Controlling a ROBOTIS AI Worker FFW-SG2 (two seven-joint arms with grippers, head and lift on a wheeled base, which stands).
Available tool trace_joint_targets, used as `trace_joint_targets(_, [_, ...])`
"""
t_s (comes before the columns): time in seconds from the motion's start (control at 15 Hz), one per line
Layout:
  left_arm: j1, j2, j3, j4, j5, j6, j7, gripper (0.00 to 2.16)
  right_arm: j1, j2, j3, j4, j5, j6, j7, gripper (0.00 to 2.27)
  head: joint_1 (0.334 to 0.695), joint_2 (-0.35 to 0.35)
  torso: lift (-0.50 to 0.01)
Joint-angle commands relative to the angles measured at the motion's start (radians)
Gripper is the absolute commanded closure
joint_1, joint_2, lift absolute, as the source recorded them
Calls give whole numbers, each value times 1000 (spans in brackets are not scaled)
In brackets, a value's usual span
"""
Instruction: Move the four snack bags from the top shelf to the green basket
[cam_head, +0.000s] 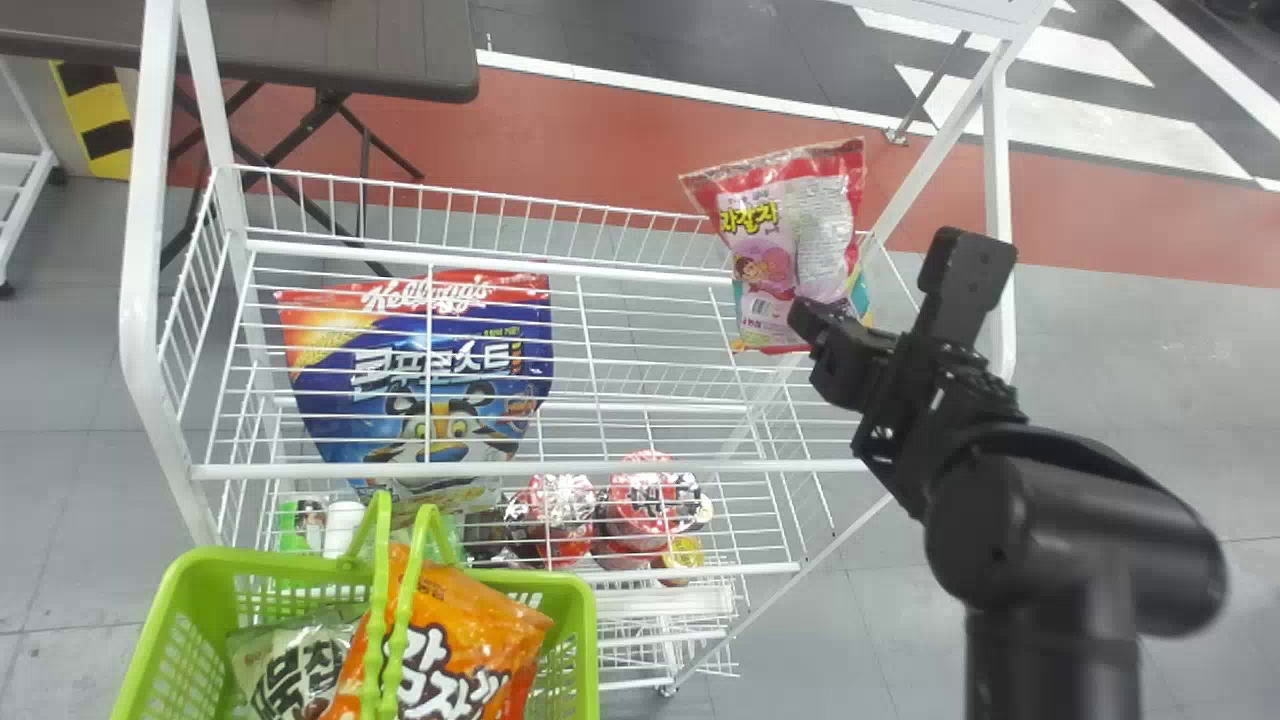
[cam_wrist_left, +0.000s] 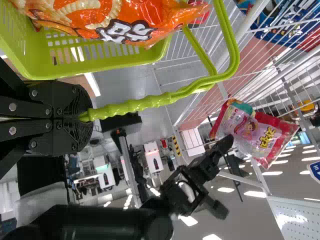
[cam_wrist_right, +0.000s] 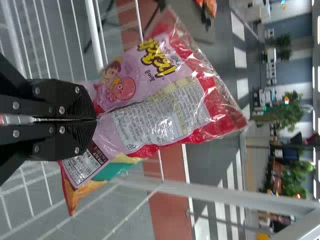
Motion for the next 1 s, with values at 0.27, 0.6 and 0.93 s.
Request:
trace_joint_targets(0.27, [-1, -2, -5, -14, -18, -7, 15, 1808, 395, 58, -54, -500, -325, 164, 46, 2219, 695, -350, 0])
trace_joint_targets(0.6, [16, -3, -4, -14, -18, -50, 22, 1808, 537, 58, -104, -451, -588, 357, 141, 2219, 695, -321, 0])
trace_joint_targets(0.93, [17, -10, -2, -14, -18, -65, 22, 1808, 599, 58, -45, -267, -654, 351, 190, 2219, 695, -261, 0])
